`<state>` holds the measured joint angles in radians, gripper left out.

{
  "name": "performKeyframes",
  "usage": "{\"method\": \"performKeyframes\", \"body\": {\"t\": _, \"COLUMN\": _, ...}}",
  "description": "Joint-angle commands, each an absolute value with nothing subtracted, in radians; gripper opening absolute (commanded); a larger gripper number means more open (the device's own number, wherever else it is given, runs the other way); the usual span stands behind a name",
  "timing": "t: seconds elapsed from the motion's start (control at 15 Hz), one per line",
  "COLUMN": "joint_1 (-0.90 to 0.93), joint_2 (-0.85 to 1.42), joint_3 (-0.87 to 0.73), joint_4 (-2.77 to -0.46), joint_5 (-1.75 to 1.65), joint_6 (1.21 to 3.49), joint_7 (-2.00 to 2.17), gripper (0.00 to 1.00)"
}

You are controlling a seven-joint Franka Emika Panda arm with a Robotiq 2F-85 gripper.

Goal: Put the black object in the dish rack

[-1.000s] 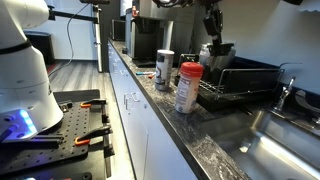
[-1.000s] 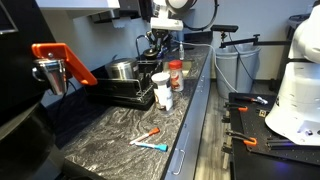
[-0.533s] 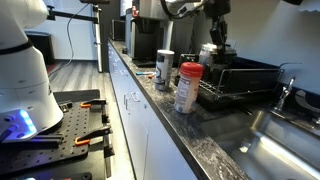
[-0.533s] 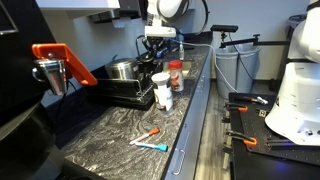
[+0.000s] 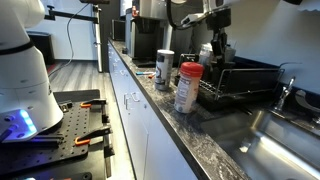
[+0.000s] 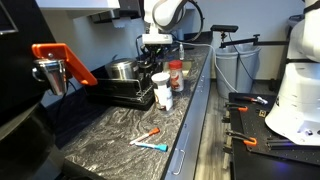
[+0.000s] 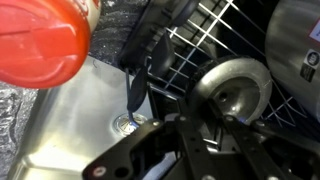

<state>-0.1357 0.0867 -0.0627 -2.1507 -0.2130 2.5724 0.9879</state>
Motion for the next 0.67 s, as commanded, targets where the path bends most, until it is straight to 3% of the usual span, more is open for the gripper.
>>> {"method": "performKeyframes", "body": {"t": 0.0, "joint_1": -0.102, "joint_2": 0.116, "joint_3": -0.094, "joint_4": -2.121, "joint_5": -0.203, "joint_6": 2.575, "joint_7": 1.005, "gripper": 0.06}}
{"method": "performKeyframes", "body": {"t": 0.6, "joint_1": -0.058, "joint_2": 0.192, "joint_3": -0.145, "joint_4": -2.08, "joint_5": -0.271, "joint_6": 2.586, "joint_7": 1.085, "gripper": 0.06}}
